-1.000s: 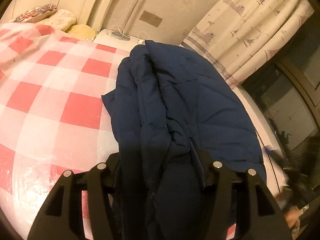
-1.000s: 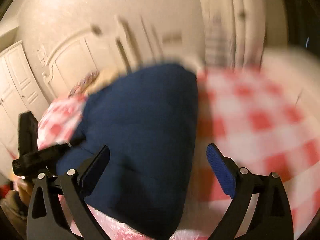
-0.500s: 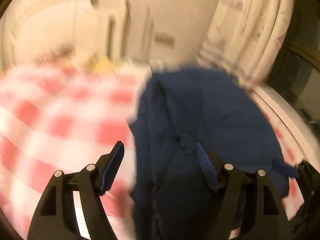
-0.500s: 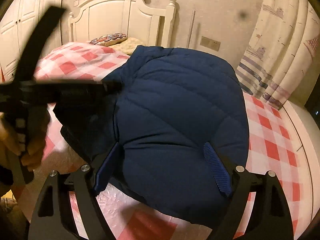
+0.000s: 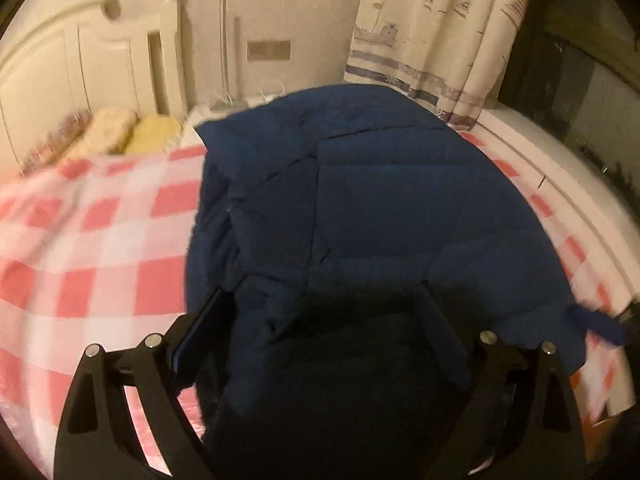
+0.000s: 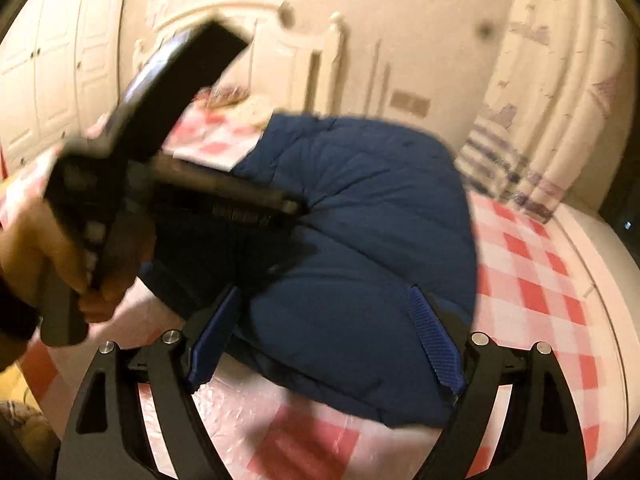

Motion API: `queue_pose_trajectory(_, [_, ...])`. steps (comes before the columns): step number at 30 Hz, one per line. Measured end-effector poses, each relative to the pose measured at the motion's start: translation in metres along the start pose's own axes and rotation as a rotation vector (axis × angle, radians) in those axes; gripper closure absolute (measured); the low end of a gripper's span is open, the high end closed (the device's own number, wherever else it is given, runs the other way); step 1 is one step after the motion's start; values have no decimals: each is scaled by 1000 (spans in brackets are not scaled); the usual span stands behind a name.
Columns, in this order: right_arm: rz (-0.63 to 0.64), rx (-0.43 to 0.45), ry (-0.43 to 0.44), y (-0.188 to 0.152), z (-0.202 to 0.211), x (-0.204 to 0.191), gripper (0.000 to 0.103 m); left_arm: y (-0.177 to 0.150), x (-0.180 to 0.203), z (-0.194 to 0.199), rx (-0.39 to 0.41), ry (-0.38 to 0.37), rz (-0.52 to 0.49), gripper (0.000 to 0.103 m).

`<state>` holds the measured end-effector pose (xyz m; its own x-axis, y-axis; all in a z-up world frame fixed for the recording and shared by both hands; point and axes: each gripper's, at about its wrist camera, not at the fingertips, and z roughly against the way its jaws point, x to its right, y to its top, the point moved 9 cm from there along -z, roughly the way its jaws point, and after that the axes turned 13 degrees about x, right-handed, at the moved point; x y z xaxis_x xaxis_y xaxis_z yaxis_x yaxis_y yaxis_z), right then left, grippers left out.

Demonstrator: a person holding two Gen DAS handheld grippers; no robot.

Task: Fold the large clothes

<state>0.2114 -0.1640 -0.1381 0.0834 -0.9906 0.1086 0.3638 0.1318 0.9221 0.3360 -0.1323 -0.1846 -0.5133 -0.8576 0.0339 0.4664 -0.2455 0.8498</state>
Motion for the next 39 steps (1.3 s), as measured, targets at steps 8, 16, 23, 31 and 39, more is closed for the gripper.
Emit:
queue_pose_trajectory(8, [56, -89, -57, -24, -1, 7, 16, -8, 1, 24, 41, 66, 31, 9])
queue_pose_trajectory(16, [-194, 15, -2, 4, 60, 39, 9, -13, 3, 100, 178, 226, -55, 2])
queue_pose_trajectory(23, [-343, 145, -21, 27, 117, 73, 8, -2, 20, 187, 322, 353, -172, 2])
queue_pose_trajectory(31, [-274, 229, -19, 55, 145, 57, 7, 3, 27, 241, 378, 260, -11, 2])
queue_pose_trajectory(39, [-70, 235, -33, 59, 151, 14, 7, -8, 17, 248, 360, 320, 42, 2])
